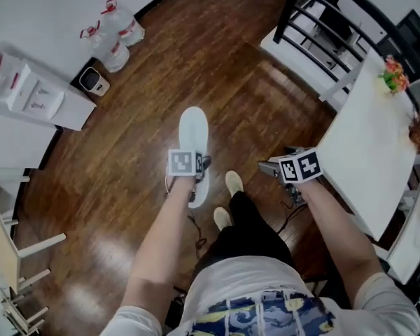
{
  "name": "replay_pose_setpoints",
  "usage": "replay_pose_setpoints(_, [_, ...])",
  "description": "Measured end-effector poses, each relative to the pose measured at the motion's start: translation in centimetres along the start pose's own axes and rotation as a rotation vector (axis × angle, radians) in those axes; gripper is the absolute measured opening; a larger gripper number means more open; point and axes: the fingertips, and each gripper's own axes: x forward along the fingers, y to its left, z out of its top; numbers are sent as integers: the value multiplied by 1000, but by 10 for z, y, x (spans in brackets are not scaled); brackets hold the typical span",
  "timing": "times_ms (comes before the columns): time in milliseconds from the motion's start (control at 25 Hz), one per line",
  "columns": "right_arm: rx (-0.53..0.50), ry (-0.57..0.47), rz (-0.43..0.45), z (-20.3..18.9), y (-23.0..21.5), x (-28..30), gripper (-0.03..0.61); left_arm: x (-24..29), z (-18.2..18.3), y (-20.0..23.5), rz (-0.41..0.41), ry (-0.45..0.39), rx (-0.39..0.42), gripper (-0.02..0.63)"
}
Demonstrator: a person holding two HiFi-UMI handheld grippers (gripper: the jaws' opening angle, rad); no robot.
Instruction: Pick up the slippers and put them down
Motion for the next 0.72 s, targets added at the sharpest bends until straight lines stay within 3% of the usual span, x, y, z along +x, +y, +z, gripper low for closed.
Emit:
replay_pose_setpoints(160, [22,35,2,55,-60,156,480,120,17,64,30,28,-166,426])
replay_pose_setpoints(280, [52,56,1,60,-111,299,480,250,7,104,27,52,-241,426])
replay_pose_setpoints(400, [78,90,10,35,-152,443,480,405,-30,155,40,82,-308,426])
replay_pose_setpoints(520, [26,177,3,-10,-193,561,480,539,-79,193,53,107,-384,426])
replay_pose_setpoints(720, [-42,247,-8,-66,-245,694,480,707,-147,254,113,216,-401,433])
